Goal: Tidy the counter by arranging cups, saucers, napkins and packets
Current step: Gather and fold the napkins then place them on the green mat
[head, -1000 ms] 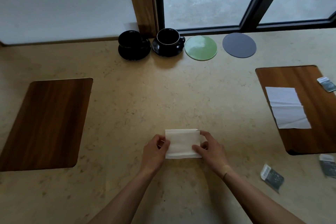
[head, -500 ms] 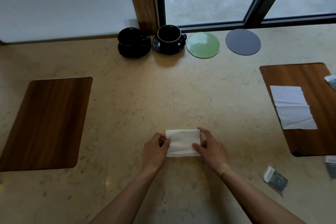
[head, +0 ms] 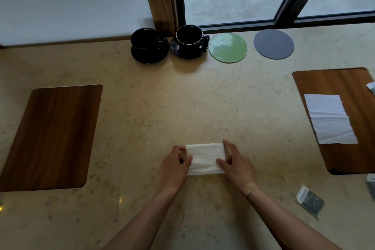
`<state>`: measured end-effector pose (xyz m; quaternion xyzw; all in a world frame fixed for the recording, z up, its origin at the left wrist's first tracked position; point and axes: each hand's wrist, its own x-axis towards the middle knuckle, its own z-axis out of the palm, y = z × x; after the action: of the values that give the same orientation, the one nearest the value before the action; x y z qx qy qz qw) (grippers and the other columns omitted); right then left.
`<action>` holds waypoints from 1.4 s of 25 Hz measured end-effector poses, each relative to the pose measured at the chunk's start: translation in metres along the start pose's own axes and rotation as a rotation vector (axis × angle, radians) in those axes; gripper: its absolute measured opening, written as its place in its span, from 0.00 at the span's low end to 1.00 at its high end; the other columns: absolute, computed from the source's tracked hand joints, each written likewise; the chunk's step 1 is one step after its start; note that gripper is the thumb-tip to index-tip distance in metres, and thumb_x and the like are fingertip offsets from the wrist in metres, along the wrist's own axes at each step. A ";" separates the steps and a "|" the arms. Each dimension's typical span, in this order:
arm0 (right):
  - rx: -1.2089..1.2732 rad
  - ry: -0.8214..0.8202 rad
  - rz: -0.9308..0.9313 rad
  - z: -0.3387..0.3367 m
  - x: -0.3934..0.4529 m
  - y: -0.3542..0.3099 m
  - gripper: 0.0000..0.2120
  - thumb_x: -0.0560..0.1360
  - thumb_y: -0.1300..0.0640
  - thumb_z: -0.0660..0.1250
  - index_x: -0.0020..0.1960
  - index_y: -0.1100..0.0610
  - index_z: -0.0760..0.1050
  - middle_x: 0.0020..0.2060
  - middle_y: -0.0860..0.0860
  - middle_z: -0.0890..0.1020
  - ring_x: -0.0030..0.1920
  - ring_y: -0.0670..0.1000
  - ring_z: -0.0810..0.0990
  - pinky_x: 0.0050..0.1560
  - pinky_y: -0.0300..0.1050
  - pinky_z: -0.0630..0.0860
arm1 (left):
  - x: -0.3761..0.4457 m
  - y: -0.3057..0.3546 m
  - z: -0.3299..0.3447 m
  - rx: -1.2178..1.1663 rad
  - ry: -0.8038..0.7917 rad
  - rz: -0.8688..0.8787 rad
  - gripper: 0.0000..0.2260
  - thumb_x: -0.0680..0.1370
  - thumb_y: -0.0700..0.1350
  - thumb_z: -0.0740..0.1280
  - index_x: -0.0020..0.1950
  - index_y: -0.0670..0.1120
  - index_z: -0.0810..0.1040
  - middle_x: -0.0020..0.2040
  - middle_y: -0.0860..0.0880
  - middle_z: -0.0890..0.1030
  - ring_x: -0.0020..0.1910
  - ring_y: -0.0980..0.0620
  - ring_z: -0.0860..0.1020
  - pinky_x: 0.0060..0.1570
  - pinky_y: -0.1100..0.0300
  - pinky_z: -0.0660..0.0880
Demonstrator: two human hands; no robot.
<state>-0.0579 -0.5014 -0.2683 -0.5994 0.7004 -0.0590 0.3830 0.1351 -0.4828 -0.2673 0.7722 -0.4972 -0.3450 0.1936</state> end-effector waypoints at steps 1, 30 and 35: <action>-0.003 0.002 -0.002 0.000 0.000 0.000 0.31 0.76 0.44 0.64 0.75 0.43 0.54 0.48 0.48 0.81 0.42 0.48 0.81 0.43 0.46 0.80 | 0.000 0.000 0.000 0.000 0.003 -0.003 0.11 0.78 0.52 0.66 0.59 0.52 0.74 0.47 0.56 0.80 0.42 0.59 0.78 0.39 0.66 0.75; -0.147 0.122 -0.049 0.003 -0.013 0.003 0.26 0.77 0.41 0.62 0.73 0.43 0.60 0.52 0.44 0.79 0.43 0.45 0.76 0.37 0.39 0.74 | -0.003 -0.004 0.002 0.028 0.015 0.024 0.12 0.77 0.52 0.67 0.59 0.54 0.72 0.44 0.58 0.78 0.41 0.60 0.77 0.39 0.63 0.75; -0.222 0.110 -0.065 0.001 -0.014 0.005 0.26 0.77 0.41 0.61 0.72 0.43 0.59 0.55 0.45 0.76 0.44 0.47 0.78 0.37 0.41 0.75 | -0.002 -0.006 0.004 0.066 0.020 0.038 0.13 0.77 0.53 0.67 0.60 0.54 0.72 0.44 0.59 0.77 0.40 0.61 0.77 0.39 0.61 0.78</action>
<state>-0.0616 -0.4872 -0.2652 -0.6563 0.7029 -0.0262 0.2730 0.1354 -0.4782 -0.2732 0.7721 -0.5209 -0.3168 0.1794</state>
